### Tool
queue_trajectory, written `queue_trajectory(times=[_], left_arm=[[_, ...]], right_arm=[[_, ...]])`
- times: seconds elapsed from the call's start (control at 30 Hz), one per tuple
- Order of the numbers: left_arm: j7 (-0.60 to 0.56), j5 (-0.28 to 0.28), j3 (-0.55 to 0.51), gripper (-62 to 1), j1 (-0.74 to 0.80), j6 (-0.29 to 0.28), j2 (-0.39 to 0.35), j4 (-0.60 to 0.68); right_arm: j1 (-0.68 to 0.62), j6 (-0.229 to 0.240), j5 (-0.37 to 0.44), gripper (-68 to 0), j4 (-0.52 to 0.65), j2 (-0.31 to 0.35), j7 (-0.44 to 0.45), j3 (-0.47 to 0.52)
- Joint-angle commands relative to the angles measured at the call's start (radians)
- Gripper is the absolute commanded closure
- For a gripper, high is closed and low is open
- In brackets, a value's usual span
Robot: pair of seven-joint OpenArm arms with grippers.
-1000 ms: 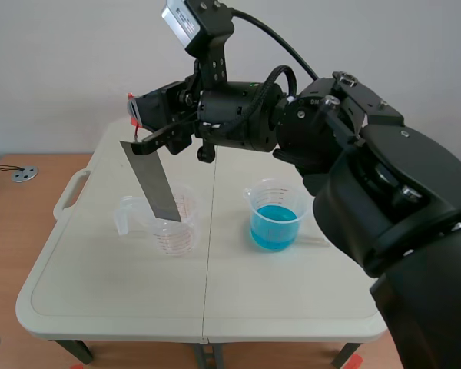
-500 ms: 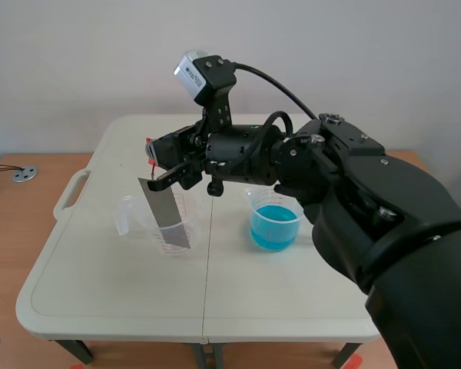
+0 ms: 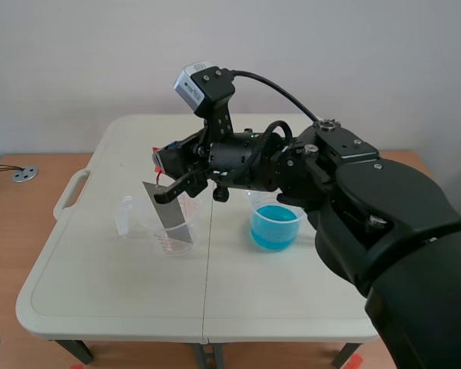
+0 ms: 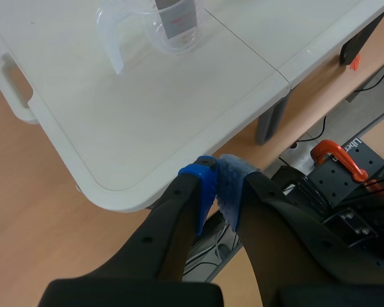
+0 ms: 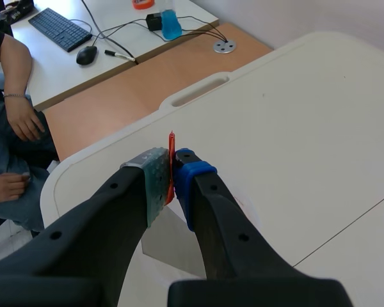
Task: Hold the metal plate by the orange handle, dip it into the blue solution, take it out and point at it, then put the plate back in the beaker on the left.
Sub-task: 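Put the plate into the left beaker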
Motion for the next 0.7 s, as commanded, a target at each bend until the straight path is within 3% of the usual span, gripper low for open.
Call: queue_trajectory(times=[0.0, 0.3, 0.37, 0.5, 0.67], left_arm=[[-0.010, -0.006, -0.001, -1.6, 0.000, 0.001, 0.008, 0.014], [-0.011, -0.006, -0.001, -2.8, 0.000, 0.001, 0.008, 0.014], [-0.011, -0.006, -0.001, -15.4, 0.000, 0.001, 0.007, 0.014], [-0.011, 0.019, -0.001, -62.3, 0.000, 0.002, 0.007, 0.014], [-0.010, 0.046, -0.001, -62.3, 0.000, 0.002, 0.007, 0.014]], right_arm=[[0.017, 0.000, 0.005, -1.4, 0.003, 0.003, 0.018, 0.010], [0.022, 0.000, 0.005, -19.0, 0.003, 0.003, 0.052, 0.049], [0.022, 0.000, 0.005, -23.4, 0.003, 0.003, 0.060, 0.058], [0.022, 0.000, 0.005, -36.7, 0.003, 0.003, 0.082, 0.083], [0.022, 0.000, 0.009, -38.8, 0.003, 0.003, 0.116, 0.135]])
